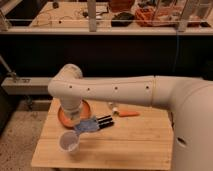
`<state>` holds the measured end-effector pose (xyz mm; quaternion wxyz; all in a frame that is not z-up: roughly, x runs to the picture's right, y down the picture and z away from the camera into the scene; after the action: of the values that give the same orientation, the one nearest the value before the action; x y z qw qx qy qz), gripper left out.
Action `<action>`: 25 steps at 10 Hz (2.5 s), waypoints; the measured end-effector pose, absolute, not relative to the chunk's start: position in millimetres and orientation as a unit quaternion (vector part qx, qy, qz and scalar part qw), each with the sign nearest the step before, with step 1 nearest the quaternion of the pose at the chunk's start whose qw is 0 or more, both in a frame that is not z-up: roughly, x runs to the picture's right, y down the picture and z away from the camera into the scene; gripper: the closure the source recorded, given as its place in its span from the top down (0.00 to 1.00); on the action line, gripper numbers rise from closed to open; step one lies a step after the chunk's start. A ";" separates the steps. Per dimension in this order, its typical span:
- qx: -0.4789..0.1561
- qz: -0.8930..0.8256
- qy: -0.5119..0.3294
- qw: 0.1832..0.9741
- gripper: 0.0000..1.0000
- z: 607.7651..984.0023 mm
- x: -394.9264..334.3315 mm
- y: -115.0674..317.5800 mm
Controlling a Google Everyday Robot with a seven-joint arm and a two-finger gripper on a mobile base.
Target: Place the white sponge in the ceramic cup
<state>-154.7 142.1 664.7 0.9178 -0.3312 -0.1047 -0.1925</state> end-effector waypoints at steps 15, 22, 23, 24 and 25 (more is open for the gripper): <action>-0.320 -0.256 -0.096 0.907 0.00 655.2 -202.0 174.2; -0.314 -0.275 -0.083 0.905 0.00 653.9 -208.1 185.6; -0.314 -0.277 -0.082 0.905 0.00 653.6 -209.8 186.9; -0.314 -0.277 -0.081 0.904 0.00 653.0 -208.6 187.2; -0.315 -0.277 -0.080 0.904 0.00 652.8 -207.8 187.9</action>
<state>-207.8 187.9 652.8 0.9043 -0.3152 -0.0795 -0.2767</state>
